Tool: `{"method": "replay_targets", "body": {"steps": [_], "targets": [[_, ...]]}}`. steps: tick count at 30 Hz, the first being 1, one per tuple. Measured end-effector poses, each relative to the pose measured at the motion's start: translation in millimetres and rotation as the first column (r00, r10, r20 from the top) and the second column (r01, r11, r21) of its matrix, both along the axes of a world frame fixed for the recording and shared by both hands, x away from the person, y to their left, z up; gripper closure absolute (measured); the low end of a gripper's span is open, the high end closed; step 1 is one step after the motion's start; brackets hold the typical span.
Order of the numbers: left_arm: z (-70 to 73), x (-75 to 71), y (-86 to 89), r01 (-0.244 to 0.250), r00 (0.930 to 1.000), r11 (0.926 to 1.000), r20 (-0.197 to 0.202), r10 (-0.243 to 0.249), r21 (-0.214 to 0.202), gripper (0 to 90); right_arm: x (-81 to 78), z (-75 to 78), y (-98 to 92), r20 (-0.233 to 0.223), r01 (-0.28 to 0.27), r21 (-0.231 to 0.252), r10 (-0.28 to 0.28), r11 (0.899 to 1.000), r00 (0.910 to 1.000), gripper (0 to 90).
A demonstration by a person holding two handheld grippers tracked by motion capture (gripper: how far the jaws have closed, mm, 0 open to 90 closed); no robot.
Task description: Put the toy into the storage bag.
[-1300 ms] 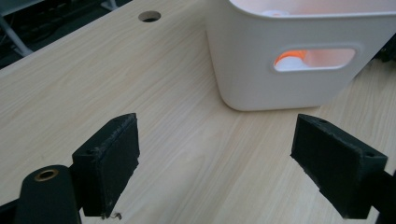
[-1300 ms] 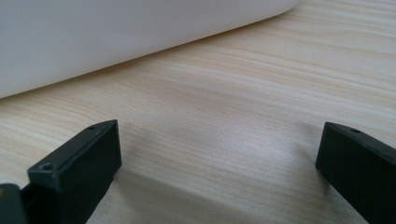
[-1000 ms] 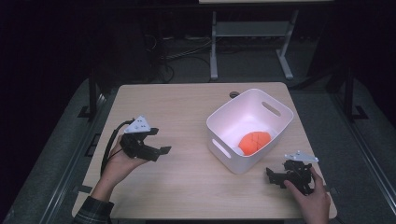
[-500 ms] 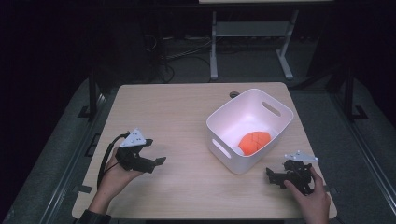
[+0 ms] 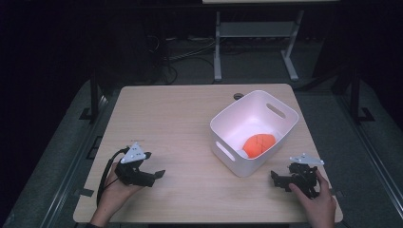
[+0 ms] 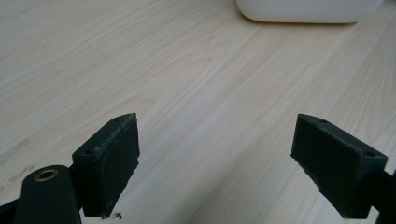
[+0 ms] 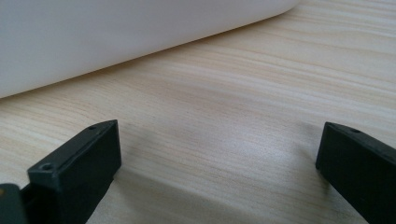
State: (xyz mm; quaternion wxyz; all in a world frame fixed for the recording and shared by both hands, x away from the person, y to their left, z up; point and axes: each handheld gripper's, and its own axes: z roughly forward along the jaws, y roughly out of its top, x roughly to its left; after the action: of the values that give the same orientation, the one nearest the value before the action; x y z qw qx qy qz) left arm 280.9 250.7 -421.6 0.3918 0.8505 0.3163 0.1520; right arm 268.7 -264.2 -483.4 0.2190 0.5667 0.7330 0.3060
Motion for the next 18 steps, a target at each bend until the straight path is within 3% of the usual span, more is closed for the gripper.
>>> {"method": "replay_targets", "body": {"steps": [8, 18], "targets": [[-18.9, -6.9, 8.9, -0.022, 0.9991, 0.9996, -0.037, 0.022, 0.017, 14.5, 0.0, 0.0, 0.0, 0.0, 0.0, 0.0, 0.0, 1.0, 1.0, 0.0], [-34.3, -9.0, 9.5, -0.017, 0.9978, 0.9969, -0.063, 0.022, 0.077, 14.4, 0.0, 0.0, 0.0, 0.0, 0.0, 0.0, 0.0, 1.0, 1.0, 0.0]]}}
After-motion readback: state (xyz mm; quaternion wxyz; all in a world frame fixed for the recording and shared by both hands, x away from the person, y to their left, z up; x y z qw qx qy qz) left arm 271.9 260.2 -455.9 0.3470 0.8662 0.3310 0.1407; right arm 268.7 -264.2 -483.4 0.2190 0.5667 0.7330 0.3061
